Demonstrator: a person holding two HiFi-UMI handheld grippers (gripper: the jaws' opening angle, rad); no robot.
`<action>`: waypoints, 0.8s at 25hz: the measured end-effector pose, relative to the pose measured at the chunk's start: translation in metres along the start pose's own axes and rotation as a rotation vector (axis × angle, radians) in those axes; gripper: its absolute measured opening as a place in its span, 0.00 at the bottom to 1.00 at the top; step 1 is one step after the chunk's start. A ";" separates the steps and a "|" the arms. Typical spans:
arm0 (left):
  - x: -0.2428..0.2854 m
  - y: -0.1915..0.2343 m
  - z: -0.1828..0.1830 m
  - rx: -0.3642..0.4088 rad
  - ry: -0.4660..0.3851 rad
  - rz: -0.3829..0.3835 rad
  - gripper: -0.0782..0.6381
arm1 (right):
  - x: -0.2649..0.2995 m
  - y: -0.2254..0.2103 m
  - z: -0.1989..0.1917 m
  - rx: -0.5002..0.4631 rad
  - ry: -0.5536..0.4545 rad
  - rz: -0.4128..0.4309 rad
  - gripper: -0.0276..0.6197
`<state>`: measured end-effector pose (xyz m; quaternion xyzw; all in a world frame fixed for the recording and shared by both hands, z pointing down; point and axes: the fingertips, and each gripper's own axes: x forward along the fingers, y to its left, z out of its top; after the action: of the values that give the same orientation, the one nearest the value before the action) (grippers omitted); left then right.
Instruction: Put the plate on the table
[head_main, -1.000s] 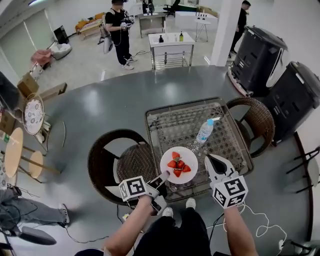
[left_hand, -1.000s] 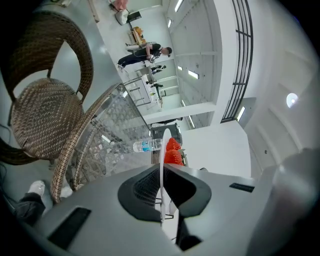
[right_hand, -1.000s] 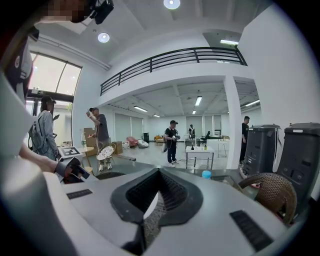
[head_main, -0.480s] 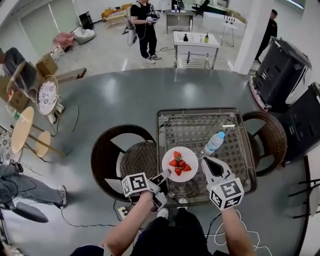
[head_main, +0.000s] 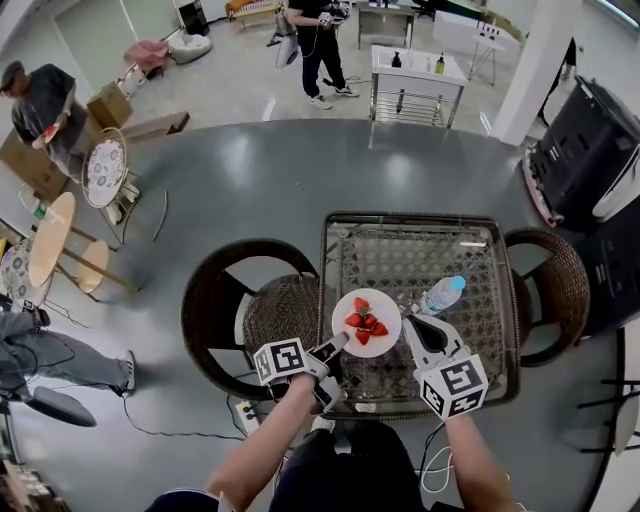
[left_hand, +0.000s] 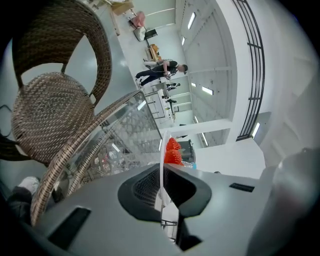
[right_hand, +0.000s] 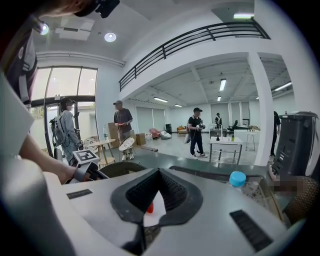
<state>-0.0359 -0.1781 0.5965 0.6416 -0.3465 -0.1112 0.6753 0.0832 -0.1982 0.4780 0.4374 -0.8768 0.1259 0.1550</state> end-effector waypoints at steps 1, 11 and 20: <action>0.004 0.005 0.002 -0.004 -0.001 0.005 0.13 | 0.002 -0.002 -0.003 0.004 0.007 0.000 0.05; 0.045 0.056 0.024 -0.029 0.009 0.070 0.13 | 0.021 -0.022 -0.036 0.051 0.072 -0.029 0.05; 0.073 0.078 0.030 -0.039 0.025 0.125 0.13 | 0.028 -0.036 -0.058 0.078 0.112 -0.053 0.05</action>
<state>-0.0236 -0.2339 0.6915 0.6065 -0.3754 -0.0676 0.6976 0.1052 -0.2187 0.5456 0.4584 -0.8494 0.1800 0.1897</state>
